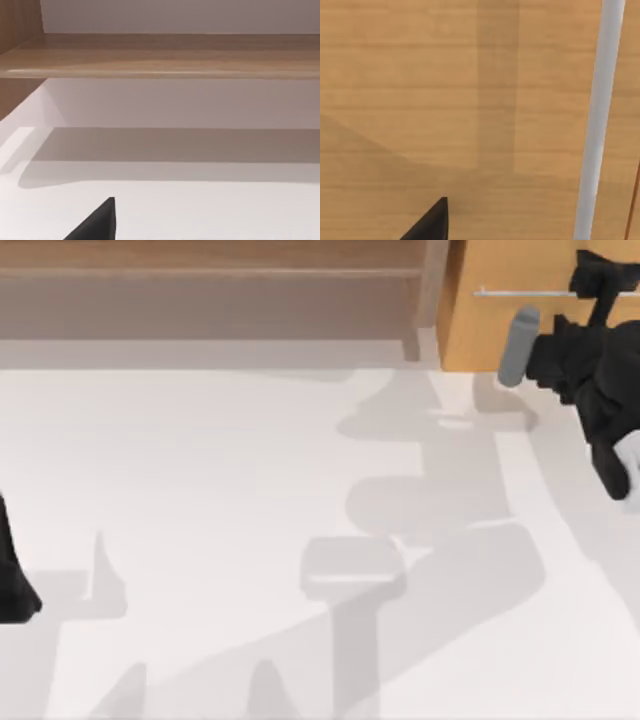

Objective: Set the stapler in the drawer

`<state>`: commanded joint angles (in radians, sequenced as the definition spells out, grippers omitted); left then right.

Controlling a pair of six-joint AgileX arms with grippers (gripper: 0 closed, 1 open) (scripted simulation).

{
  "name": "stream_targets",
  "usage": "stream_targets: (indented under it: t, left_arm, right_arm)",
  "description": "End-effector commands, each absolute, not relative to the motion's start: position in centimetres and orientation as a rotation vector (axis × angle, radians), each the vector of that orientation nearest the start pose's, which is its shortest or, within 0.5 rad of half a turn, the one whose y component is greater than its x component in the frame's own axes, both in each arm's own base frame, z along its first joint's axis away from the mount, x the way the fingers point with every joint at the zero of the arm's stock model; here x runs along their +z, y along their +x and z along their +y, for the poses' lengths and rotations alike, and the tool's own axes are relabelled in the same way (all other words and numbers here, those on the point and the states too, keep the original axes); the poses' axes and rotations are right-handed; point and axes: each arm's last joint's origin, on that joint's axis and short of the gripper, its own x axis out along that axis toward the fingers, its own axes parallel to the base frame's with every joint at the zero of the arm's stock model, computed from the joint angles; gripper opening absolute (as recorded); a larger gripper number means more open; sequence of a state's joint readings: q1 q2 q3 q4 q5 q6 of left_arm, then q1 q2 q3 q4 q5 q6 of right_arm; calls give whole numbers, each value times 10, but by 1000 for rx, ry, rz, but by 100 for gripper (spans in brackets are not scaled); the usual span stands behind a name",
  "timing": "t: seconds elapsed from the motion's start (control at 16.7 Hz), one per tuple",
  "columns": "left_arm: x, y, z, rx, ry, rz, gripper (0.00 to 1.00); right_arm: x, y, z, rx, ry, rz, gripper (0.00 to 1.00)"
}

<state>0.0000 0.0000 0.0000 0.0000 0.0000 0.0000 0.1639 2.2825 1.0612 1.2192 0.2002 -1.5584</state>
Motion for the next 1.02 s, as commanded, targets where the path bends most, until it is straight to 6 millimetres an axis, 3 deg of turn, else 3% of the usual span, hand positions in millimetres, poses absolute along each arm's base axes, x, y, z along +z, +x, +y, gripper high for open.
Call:
stream_targets:
  t: [0.6, 1.02]
  left_arm:
    - [160, 106, -1, 0, 0, 0, 100]
    - [160, 106, -1, 0, 0, 0, 100]
  right_arm:
    - [89, 431, 69, -8, -1571, 8, 2]
    - [89, 431, 69, -8, -1571, 8, 0]
